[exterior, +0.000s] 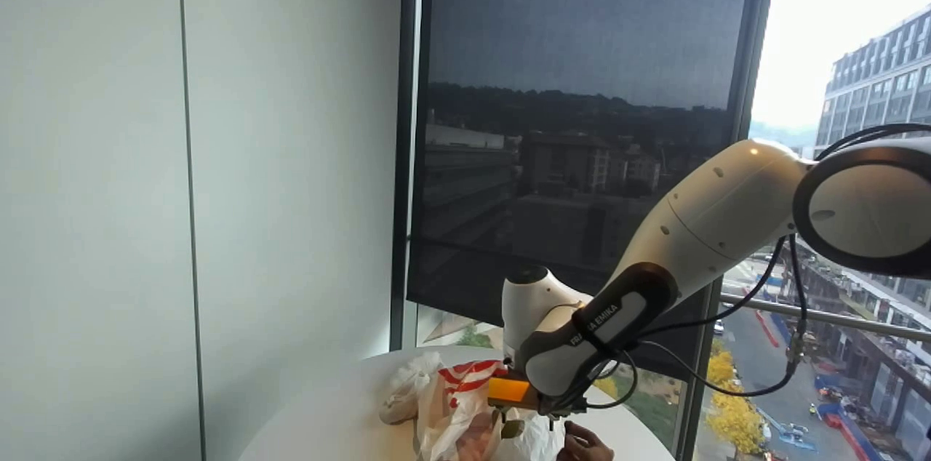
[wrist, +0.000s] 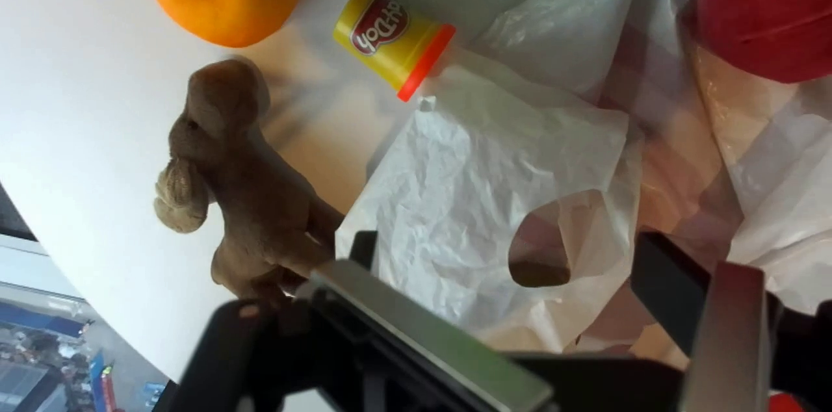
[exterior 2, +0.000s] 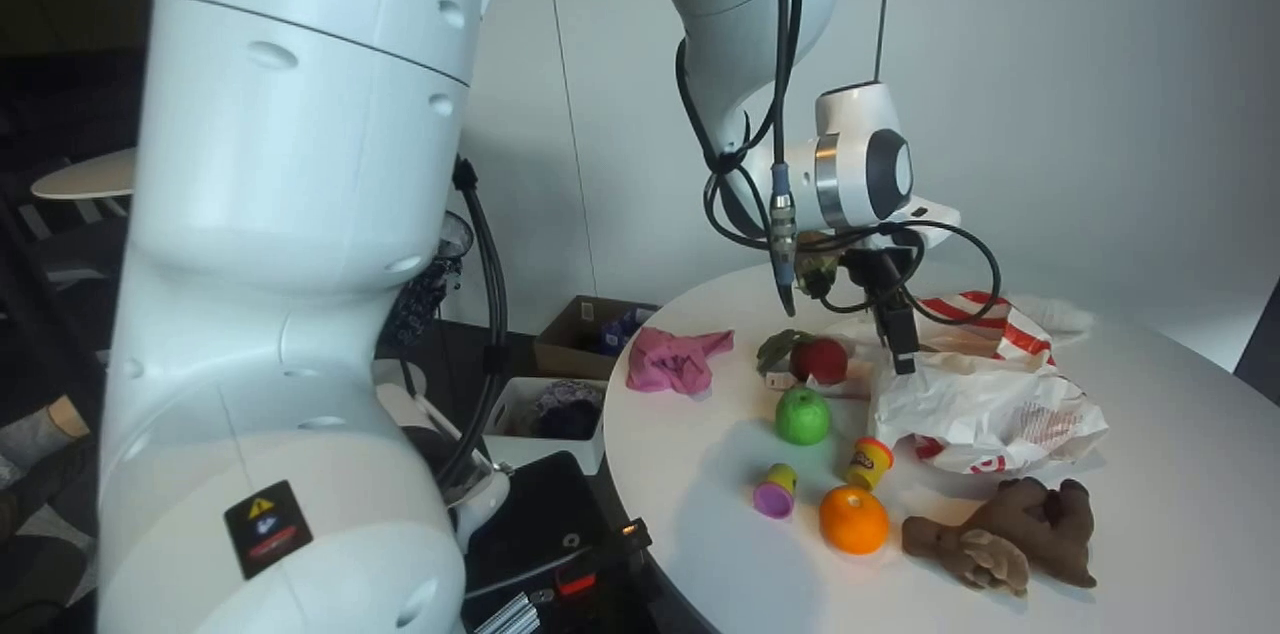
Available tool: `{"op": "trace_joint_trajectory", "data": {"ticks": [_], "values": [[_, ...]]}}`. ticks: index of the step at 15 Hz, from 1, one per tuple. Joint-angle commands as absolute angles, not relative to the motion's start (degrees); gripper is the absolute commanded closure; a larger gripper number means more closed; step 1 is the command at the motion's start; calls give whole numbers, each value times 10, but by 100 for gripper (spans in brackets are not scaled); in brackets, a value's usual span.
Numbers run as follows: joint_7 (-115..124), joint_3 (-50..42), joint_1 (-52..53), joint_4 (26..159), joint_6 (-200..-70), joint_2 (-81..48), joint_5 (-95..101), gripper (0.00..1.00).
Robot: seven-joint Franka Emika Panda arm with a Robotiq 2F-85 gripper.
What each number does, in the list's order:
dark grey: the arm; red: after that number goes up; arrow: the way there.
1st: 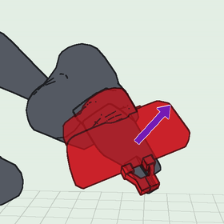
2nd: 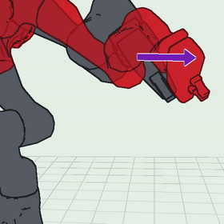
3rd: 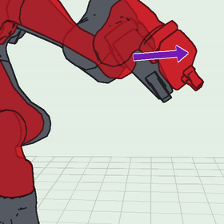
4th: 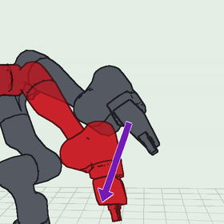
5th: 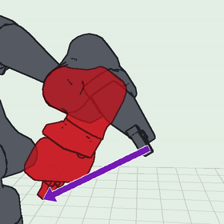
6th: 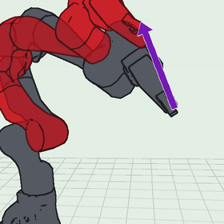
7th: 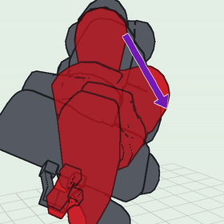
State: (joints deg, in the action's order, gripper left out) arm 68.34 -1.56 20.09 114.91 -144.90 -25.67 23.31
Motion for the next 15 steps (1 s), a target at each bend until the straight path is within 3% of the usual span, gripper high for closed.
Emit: {"op": "trace_joint_trajectory", "data": {"ticks": [1,10,11,13,15], "values": [[720,-38,225,1085,-1421,-307,250,0],[744,-71,244,1011,-1393,-385,267,1],[743,-72,244,1007,-1392,-389,267,25],[740,-71,244,1007,-1388,-392,267,29],[738,-74,245,1011,-1379,-390,270,47]]}}
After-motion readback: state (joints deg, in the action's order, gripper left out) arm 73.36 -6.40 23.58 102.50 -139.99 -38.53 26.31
